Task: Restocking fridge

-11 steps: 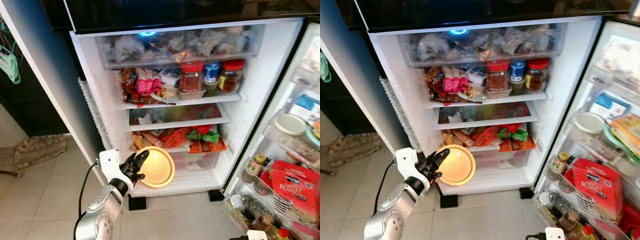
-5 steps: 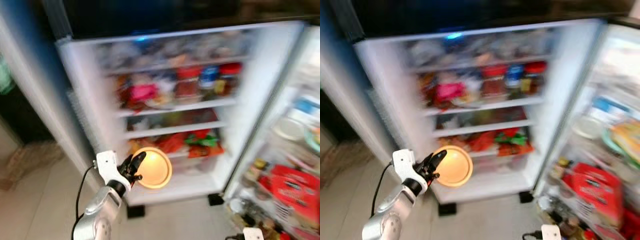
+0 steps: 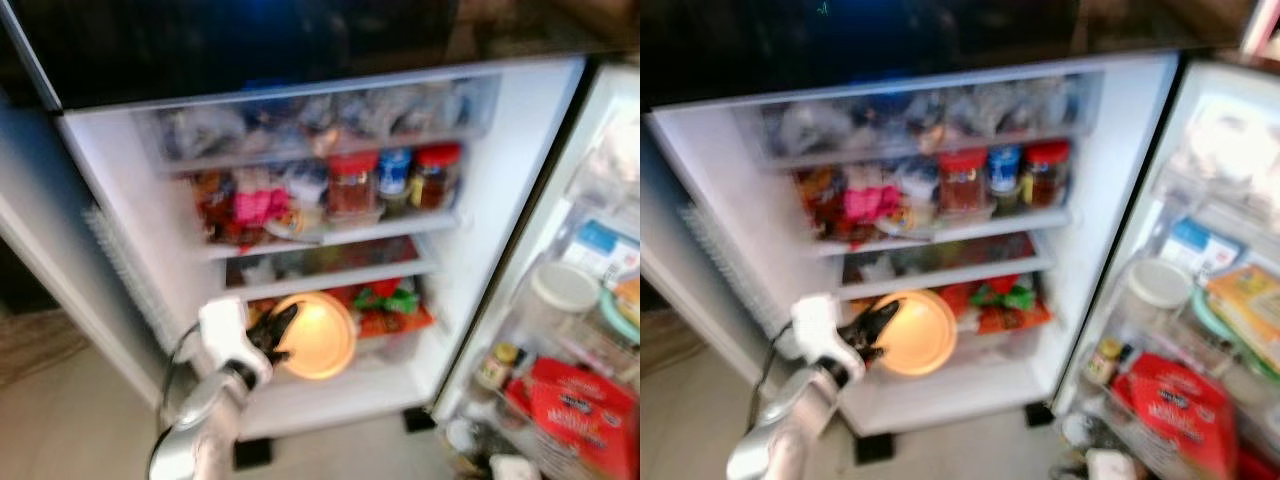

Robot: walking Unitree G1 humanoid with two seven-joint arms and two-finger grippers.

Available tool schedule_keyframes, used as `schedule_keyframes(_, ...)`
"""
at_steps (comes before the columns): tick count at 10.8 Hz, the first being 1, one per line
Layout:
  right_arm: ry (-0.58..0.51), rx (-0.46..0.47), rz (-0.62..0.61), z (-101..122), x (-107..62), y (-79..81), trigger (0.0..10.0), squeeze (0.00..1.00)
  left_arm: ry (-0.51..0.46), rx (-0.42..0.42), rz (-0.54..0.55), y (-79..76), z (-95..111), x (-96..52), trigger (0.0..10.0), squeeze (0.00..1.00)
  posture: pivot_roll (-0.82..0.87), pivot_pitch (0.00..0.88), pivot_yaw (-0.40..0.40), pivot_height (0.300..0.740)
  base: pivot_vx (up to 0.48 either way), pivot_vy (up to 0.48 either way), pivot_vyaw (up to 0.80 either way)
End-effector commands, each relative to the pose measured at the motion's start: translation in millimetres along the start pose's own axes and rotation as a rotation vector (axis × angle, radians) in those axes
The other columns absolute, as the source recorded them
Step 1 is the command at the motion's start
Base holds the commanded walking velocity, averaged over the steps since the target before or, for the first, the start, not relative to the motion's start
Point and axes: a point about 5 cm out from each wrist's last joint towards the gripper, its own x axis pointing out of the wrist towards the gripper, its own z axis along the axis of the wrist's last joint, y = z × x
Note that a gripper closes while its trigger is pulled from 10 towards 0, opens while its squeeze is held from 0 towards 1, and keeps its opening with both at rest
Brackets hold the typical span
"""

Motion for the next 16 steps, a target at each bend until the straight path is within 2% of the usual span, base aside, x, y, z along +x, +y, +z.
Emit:
schedule_keyframes(1,0.023,0.001,-0.015,-9,-2.2,-5.6,10.0,0.00,-0.020,-0.013,-0.037,-10.1,3,4.3,10.0,0.00,-0.04,0.000,0.039,0.740,0.326,0.000,0.00)
schedule_keyframes(11,0.013,-0.046,-0.009,-6,-1.8,-5.7,10.0,0.00,-0.009,-0.018,-0.022,-8.8,-1,2.6,10.0,0.00,-0.03,0.000,0.034,0.740,0.312,0.000,0.00)
schedule_keyframes(14,0.014,-0.053,-0.004,-6,-1.7,-5.3,10.0,0.00,0.018,-0.063,-0.017,-9.4,-7,-0.1,10.0,0.00,-0.04,0.000,0.035,0.740,0.000,0.000,0.00)
schedule_keyframes(16,0.015,-0.057,-0.002,-6,-1.7,-5.3,10.0,0.00,0.024,-0.121,-0.004,-4.0,-9,-8.6,10.0,0.00,-0.04,0.000,0.034,0.740,0.000,0.000,0.00)
